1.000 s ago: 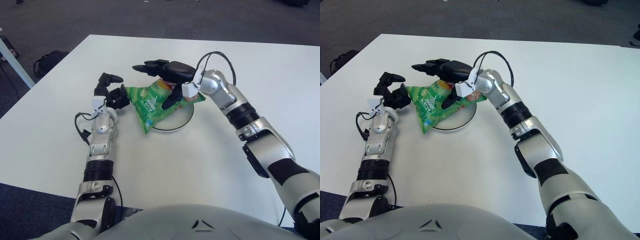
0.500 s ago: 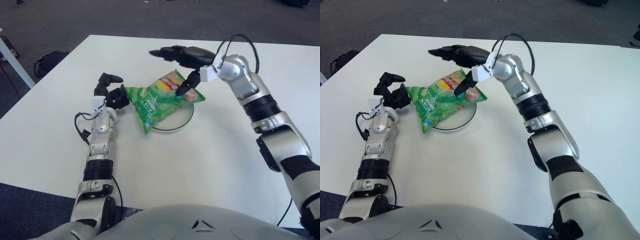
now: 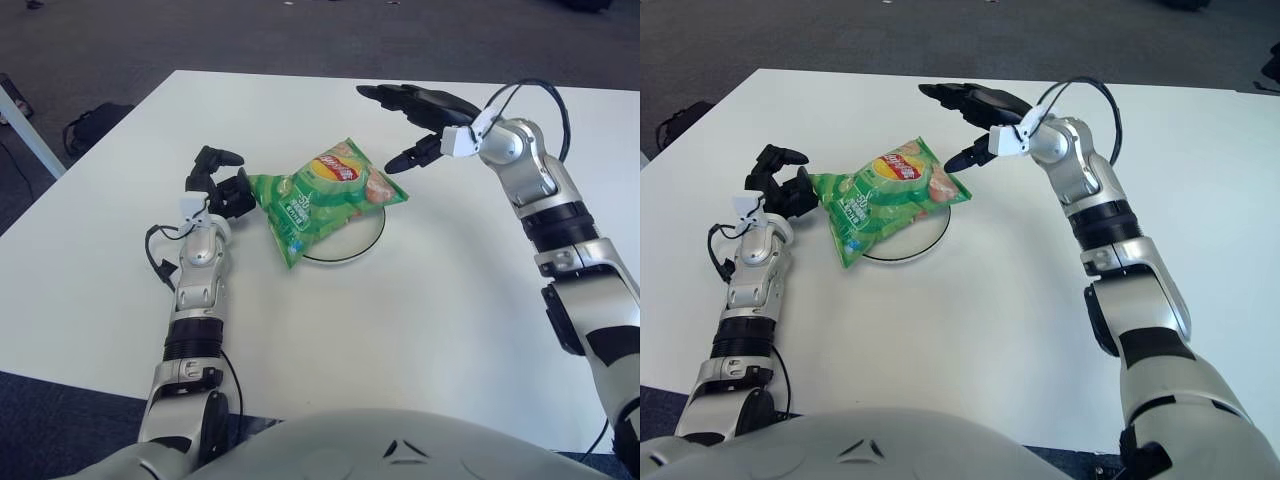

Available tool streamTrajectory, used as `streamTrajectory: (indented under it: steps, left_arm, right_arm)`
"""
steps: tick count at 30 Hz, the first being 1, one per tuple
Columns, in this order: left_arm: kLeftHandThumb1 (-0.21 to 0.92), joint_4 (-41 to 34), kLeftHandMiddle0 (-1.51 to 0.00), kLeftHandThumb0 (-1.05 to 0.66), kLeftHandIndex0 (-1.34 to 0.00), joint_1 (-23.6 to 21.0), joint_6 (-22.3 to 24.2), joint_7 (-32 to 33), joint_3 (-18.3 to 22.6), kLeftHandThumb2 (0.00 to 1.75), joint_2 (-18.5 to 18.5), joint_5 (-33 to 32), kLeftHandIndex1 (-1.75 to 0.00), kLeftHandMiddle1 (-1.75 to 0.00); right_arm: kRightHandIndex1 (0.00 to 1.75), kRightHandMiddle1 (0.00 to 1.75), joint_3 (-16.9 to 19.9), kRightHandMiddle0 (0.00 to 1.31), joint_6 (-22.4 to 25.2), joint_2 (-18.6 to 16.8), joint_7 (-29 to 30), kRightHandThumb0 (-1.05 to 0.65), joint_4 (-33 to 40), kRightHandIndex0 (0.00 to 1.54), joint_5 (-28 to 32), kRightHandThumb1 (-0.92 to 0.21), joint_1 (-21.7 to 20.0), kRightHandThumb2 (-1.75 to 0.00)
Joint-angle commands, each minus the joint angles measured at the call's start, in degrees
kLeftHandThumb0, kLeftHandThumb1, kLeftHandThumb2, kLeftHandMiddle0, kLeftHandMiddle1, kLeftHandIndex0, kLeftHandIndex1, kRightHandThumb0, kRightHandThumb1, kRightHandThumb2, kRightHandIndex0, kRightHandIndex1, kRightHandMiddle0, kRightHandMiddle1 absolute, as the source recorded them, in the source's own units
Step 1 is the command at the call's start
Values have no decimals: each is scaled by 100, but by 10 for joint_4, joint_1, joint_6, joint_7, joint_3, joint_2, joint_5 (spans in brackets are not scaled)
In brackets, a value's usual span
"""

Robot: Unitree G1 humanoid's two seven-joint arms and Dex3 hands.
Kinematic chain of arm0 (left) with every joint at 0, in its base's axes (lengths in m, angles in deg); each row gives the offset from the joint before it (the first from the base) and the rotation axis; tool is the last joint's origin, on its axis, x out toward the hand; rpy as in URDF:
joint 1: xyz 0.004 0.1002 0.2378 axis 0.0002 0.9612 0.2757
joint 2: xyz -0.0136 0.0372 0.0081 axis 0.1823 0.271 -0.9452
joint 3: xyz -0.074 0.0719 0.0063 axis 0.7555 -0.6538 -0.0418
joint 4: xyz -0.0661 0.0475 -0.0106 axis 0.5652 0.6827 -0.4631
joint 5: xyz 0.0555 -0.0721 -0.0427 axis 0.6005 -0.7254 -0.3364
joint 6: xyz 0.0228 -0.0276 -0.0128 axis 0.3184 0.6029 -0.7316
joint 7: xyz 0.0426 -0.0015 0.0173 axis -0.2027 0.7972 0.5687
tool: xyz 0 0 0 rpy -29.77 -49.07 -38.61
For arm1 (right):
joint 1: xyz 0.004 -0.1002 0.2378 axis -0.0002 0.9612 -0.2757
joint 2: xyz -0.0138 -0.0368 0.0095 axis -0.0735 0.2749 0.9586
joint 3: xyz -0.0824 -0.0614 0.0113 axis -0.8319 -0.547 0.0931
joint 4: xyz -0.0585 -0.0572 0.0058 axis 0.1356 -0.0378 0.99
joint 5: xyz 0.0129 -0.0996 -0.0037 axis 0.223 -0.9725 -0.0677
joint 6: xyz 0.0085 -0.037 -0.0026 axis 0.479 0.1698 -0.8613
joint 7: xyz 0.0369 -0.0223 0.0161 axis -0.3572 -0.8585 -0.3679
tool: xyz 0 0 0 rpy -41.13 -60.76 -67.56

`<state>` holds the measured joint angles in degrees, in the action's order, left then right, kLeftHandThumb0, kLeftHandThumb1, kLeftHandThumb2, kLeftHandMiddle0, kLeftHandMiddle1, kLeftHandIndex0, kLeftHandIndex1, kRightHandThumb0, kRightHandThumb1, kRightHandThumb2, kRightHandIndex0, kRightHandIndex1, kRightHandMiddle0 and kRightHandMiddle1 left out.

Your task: Put the snack into the plate.

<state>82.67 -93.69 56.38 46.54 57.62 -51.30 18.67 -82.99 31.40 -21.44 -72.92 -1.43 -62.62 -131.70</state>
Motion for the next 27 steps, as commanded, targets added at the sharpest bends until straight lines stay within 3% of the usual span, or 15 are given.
streamTrajectory:
  steps: [1,12,18,22,25,27]
  left_arm:
    - [49,17,-126,-43,-48,14,1,-2,0,110,-2,0,-175,-175]
    - [49,19,-124,-43,-48,11,-1,-2,1,110,-2,-2,-175,-175]
    - [48,26,-123,-43,-48,7,-8,-4,5,111,-1,-7,-175,-175]
    - [48,29,-124,-43,-48,4,-12,-10,6,111,2,-11,-175,-175]
    - [49,26,-124,-43,-48,3,-11,-11,4,111,3,-11,-175,-175]
    - [49,25,-124,-43,-48,4,-11,-11,3,110,3,-11,-175,-175]
  right_arm:
    - [0,0,16,0,20,9,37,-104,2,0,-13,-92,28,-51]
    - [2,0,26,0,55,23,109,-96,-23,3,-49,-92,48,-72]
    - [3,0,46,0,117,17,135,-92,16,7,-49,-92,87,-77]
    - [5,0,79,0,186,-40,187,-87,68,9,-24,-92,150,-77]
    - [6,1,99,2,201,-85,242,-83,79,11,-5,-92,186,-76]
    - [9,16,107,1,200,-106,271,-79,80,15,4,-92,200,-75]
